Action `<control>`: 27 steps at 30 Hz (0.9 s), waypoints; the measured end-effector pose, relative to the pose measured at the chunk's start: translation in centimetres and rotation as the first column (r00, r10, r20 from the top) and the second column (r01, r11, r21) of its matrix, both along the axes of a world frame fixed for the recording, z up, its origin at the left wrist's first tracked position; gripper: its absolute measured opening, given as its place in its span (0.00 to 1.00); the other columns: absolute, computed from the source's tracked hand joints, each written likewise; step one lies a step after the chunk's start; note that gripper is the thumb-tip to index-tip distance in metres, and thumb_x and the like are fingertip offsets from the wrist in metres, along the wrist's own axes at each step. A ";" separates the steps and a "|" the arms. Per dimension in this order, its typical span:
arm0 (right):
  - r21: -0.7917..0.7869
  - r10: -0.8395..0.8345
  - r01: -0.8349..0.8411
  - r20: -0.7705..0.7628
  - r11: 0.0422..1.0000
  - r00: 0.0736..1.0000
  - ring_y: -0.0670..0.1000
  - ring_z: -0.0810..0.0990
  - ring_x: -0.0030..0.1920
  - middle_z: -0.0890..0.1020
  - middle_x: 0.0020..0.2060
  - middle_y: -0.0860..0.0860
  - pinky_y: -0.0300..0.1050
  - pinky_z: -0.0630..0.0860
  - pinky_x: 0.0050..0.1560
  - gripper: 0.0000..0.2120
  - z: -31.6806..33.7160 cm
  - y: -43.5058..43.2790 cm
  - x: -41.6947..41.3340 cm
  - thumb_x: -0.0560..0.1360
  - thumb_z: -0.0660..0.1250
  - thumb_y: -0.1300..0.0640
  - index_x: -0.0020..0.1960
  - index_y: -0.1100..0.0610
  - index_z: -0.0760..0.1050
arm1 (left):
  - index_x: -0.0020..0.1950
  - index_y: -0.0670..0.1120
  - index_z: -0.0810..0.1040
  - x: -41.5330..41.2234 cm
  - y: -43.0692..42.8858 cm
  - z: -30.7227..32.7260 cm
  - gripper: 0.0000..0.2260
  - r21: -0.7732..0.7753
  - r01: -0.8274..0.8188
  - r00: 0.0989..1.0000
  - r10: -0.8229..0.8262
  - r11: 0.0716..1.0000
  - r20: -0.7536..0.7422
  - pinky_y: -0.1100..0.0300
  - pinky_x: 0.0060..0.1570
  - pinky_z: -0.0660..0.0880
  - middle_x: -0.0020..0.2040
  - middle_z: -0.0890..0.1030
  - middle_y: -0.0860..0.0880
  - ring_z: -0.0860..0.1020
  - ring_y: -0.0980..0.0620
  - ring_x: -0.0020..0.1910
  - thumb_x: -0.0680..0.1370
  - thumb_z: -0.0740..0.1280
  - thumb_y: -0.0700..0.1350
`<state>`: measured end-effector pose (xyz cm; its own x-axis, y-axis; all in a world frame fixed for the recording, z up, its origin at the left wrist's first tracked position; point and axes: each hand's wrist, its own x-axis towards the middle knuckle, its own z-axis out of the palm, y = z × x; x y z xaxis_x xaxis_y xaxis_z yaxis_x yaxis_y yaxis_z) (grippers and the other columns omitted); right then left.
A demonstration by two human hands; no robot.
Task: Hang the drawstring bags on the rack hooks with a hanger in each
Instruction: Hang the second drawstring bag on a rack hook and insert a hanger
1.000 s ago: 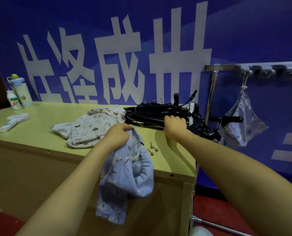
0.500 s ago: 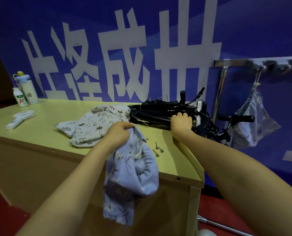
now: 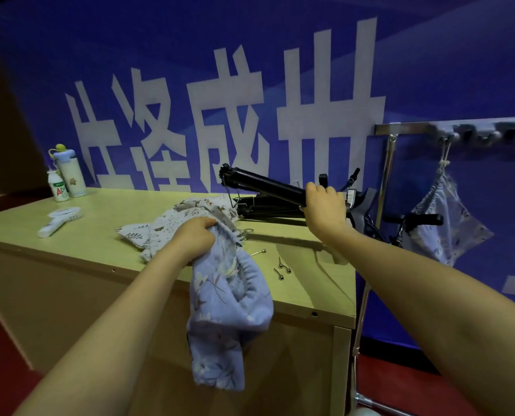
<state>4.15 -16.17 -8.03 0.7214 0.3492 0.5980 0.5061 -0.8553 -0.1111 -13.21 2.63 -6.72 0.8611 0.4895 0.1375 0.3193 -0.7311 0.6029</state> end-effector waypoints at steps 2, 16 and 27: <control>0.016 0.037 -0.038 0.056 0.999 0.998 0.59 0.74 0.56 0.78 0.55 0.56 0.53 0.69 0.57 0.15 0.6 -0.5 -0.8 0.78 0.64 0.55 0.61 0.58 0.67 | 0.73 0.46 0.66 -1.0 0.7 0.4 0.24 0.009 -0.046 0.999 0.046 0.999 0.010 0.56 0.33 0.66 0.62 0.75 0.38 0.69 0.45 0.34 0.78 0.52 0.32; -0.147 0.323 -0.297 0.211 0.943 0.922 0.56 0.73 0.58 0.77 0.58 0.53 0.50 0.65 0.62 0.18 3.0 -3.6 -5.1 0.79 0.62 0.52 0.67 0.54 0.67 | 0.68 0.41 0.71 -4.1 2.3 2.3 0.20 0.073 -0.165 0.980 0.155 0.983 0.128 0.52 0.46 0.70 0.61 0.76 0.36 0.74 0.40 0.50 0.77 0.56 0.33; -0.284 0.358 -0.262 0.369 0.922 0.858 0.56 0.76 0.53 0.79 0.53 0.54 0.51 0.70 0.57 0.17 1.8 -1.3 -5.9 0.77 0.66 0.57 0.65 0.54 0.70 | 0.58 0.44 0.76 -4.3 3.1 2.2 0.16 0.324 -0.226 0.974 0.206 0.919 0.096 0.53 0.43 0.74 0.52 0.80 0.40 0.76 0.39 0.45 0.72 0.61 0.35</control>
